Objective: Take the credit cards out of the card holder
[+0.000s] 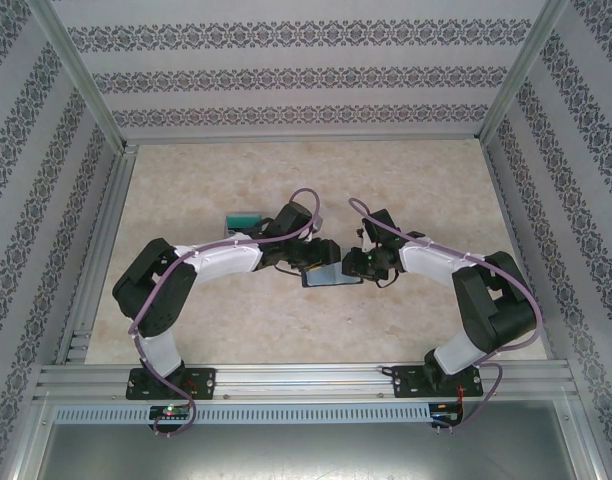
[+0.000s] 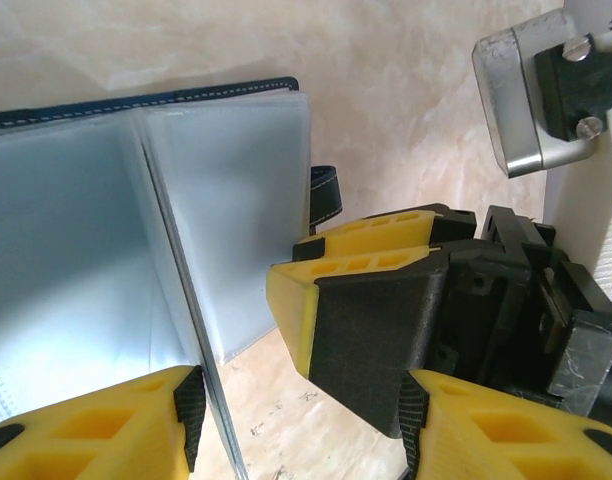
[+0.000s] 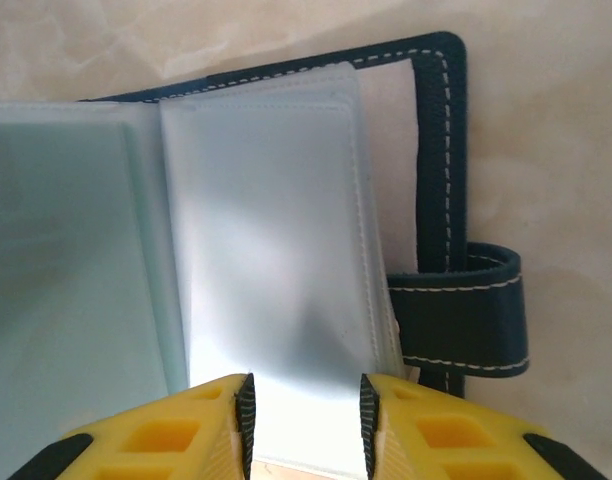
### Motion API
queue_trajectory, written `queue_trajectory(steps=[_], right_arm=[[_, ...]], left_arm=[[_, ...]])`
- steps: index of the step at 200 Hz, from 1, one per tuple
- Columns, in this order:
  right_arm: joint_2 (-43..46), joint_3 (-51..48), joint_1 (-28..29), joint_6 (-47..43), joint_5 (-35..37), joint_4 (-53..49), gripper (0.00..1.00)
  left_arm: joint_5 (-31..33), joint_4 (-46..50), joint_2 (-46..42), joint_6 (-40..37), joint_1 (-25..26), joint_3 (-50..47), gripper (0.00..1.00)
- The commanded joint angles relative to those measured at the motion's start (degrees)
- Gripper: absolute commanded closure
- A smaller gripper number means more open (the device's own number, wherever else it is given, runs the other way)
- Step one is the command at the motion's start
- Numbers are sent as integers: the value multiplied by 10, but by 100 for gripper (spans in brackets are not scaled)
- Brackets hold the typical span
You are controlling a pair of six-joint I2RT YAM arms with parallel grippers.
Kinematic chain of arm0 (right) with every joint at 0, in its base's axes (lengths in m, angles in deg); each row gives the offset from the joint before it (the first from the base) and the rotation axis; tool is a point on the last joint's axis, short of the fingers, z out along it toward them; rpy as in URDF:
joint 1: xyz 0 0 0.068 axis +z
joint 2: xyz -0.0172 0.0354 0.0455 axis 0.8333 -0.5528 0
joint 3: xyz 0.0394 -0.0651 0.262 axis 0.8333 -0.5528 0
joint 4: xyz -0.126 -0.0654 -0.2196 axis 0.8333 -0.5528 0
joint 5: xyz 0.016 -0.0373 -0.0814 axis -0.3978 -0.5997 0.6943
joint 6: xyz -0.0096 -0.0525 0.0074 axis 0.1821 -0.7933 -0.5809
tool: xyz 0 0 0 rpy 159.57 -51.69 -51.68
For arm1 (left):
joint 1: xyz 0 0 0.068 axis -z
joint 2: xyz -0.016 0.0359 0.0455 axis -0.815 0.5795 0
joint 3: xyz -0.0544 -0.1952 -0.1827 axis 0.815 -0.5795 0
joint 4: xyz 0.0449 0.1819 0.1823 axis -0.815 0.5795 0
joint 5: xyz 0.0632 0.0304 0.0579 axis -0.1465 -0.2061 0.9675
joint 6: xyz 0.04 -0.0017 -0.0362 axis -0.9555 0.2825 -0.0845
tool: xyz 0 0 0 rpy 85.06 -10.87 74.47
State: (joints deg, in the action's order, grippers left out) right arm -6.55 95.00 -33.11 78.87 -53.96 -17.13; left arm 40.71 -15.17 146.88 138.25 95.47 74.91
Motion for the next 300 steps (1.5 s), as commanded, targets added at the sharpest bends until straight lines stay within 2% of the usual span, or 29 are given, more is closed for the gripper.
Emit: queue_trajectory(steps=[1,26,55,106,137,155,185,216,253,300], right_arm=[[39,-16,-13,22,43,-13,64],[82,-30,-32,36,74,-17,64],[96,-36,-52,36,53,-18,64],[81,-36,-51,30,18,-5,67],[68,-17,-44,10,3,-6,73],[53,-5,-36,2,-10,-7,77],[26,9,-20,-5,-12,-8,81],[12,11,-18,-8,0,-9,80],[3,15,-18,-16,5,-13,69],[-14,19,-16,-18,0,-12,68]], left_arm=[[-32,-33,23,-18,12,33,44],[-57,-26,53,-23,18,68,44],[-61,-16,67,-27,22,87,44],[2,-4,18,-18,13,43,45],[48,0,-18,1,-5,-15,55],[47,5,-11,9,-9,-23,63],[45,12,11,17,-10,-15,67],[60,27,14,18,-16,-24,67],[87,57,-2,15,-21,-42,67],[106,83,-18,7,-26,-67,67]])
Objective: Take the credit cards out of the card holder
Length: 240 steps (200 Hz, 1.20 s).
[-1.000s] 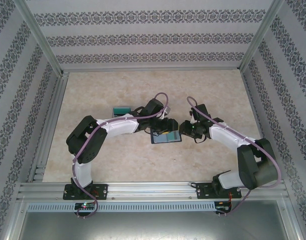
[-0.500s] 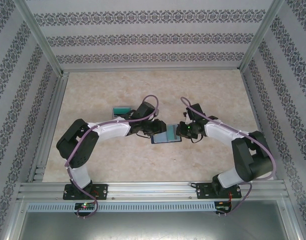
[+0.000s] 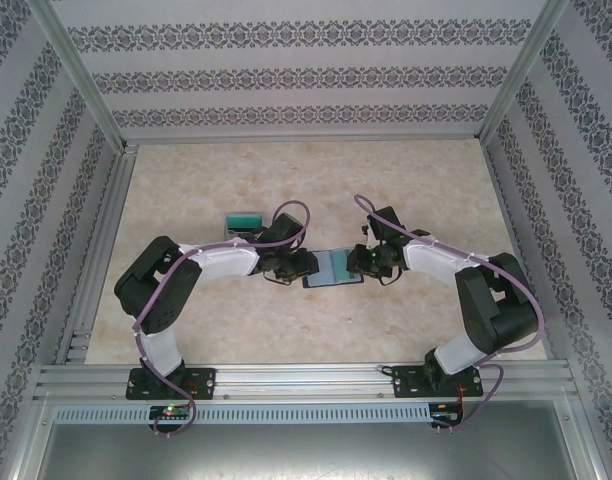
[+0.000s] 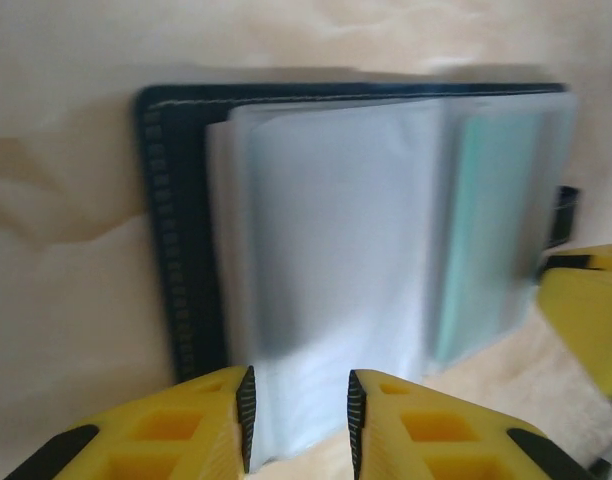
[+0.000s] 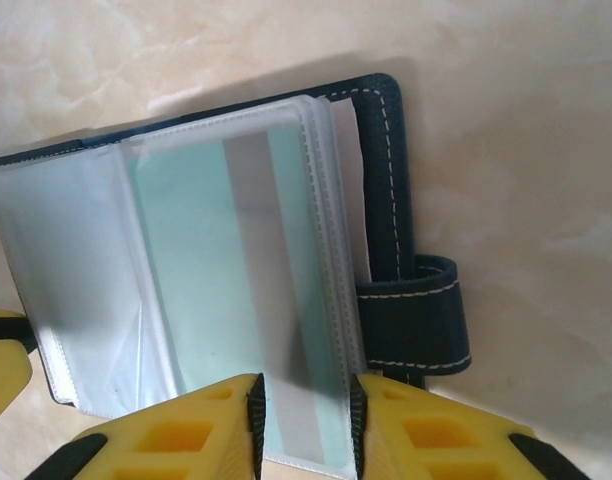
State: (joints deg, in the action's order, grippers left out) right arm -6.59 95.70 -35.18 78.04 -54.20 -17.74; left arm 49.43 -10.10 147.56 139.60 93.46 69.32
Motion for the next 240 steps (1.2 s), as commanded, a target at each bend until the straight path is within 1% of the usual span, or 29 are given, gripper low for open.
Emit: queue_trajectory(steps=[1,42,74,102,133,188,240], right_arm=[[-13,12,5,-10,2,-6,68],[-23,20,10,-8,-14,-4,68],[-16,25,12,3,-47,5,65],[-5,32,16,11,-59,6,64],[-9,39,24,15,-75,9,60],[-22,46,39,23,-83,16,53],[-20,57,46,36,-106,27,50]], left_arm=[[19,32,-25,-7,-6,-11,67],[2,17,-7,-1,-6,-16,67],[-1,14,-6,-1,-6,-15,67],[-5,12,-4,-1,-6,-13,67],[-7,12,-2,-1,-6,-12,67],[-12,13,-1,-3,-6,-11,67],[-13,13,1,-5,-6,-7,67]])
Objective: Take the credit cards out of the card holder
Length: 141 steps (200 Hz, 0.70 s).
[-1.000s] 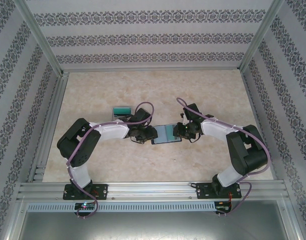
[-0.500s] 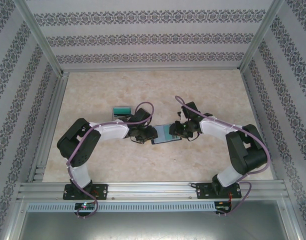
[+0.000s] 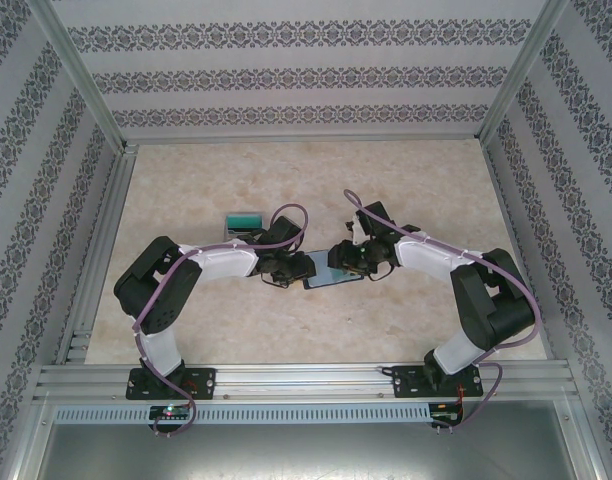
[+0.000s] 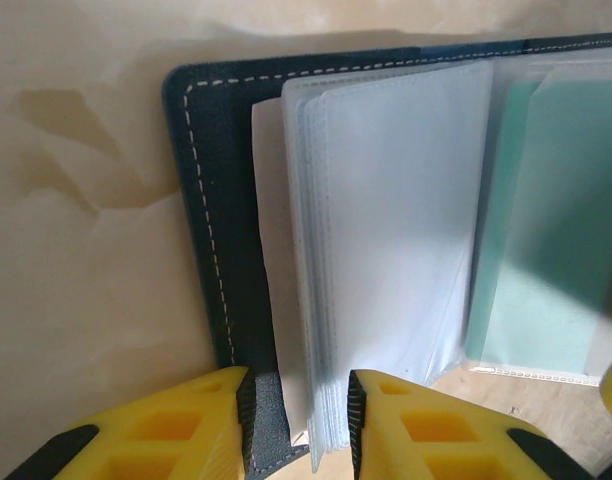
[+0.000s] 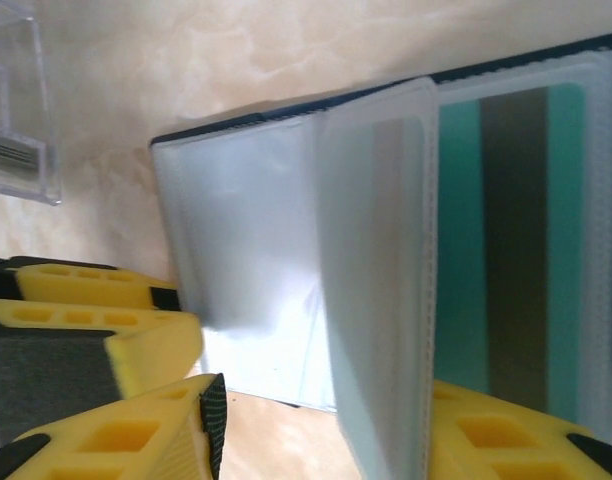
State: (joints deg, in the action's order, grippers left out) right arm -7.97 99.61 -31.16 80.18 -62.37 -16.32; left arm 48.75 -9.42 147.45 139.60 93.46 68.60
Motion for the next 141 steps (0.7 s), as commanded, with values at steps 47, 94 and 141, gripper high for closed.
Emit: queue_trajectory(steps=[47,94,141], right_arm=[[-9,27,21,32,-57,37,51],[-14,25,20,31,-51,36,51],[-10,20,11,26,-23,24,56]], left_arm=[[-4,7,1,-5,-6,0,67],[-5,7,4,-6,-6,1,67],[1,17,2,-8,-6,2,67]])
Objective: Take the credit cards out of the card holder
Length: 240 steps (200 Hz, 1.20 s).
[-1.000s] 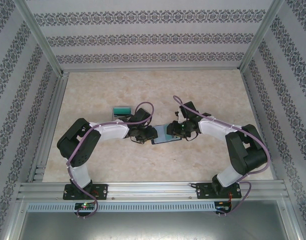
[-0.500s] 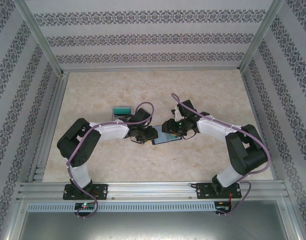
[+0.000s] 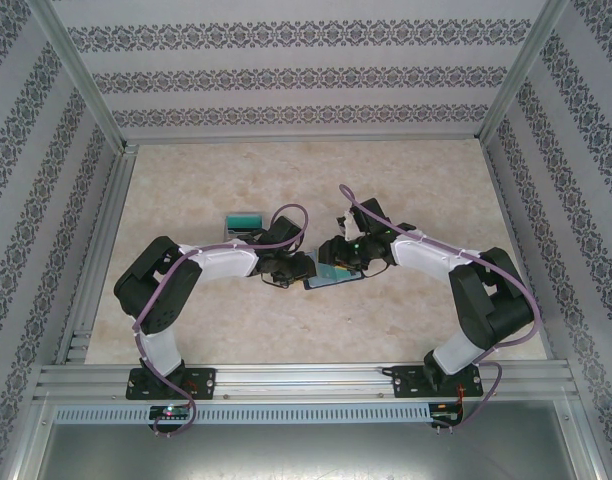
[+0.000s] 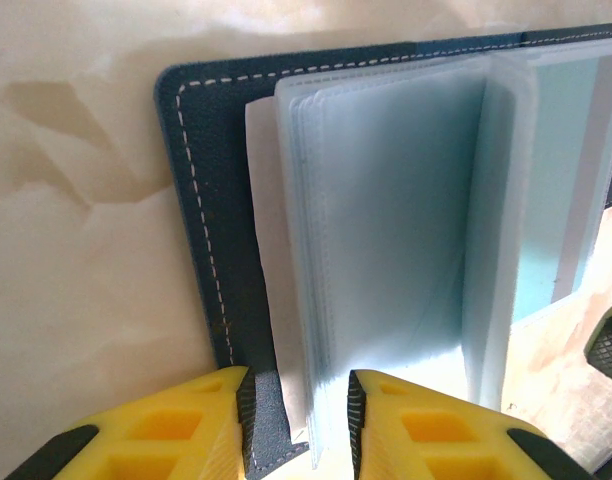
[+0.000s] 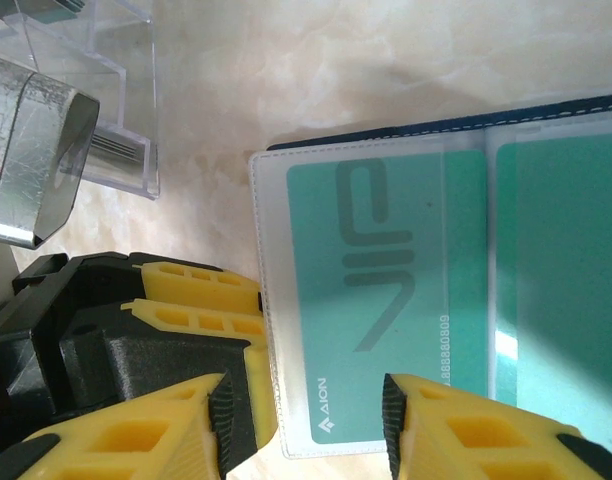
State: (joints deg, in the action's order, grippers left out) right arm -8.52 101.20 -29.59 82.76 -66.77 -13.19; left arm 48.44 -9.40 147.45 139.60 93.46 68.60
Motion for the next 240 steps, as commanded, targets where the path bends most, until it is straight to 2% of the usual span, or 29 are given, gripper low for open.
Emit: queue_trajectory(steps=[1,56,76,99,114,125,193,240], right_arm=[[-5,4,-5,1,21,-8,56],[-13,7,-21,-17,32,-26,61],[-23,10,-22,-18,32,-27,62],[-38,15,-22,-19,30,-28,65],[-47,19,-21,-21,29,-28,65],[-52,21,-21,-21,29,-29,67],[-68,35,-16,-29,27,-33,69],[-86,37,-13,-35,25,-36,69]], left_arm=[[5,18,2,-9,-6,3,67],[55,97,-72,-29,-25,1,70],[53,105,-85,-34,-26,9,70],[22,83,-62,-36,-24,27,72],[2,64,-39,-33,-23,39,82],[-5,51,-25,-30,-22,48,85],[-14,38,17,-16,-18,51,86],[-8,67,34,-15,-17,50,86]])
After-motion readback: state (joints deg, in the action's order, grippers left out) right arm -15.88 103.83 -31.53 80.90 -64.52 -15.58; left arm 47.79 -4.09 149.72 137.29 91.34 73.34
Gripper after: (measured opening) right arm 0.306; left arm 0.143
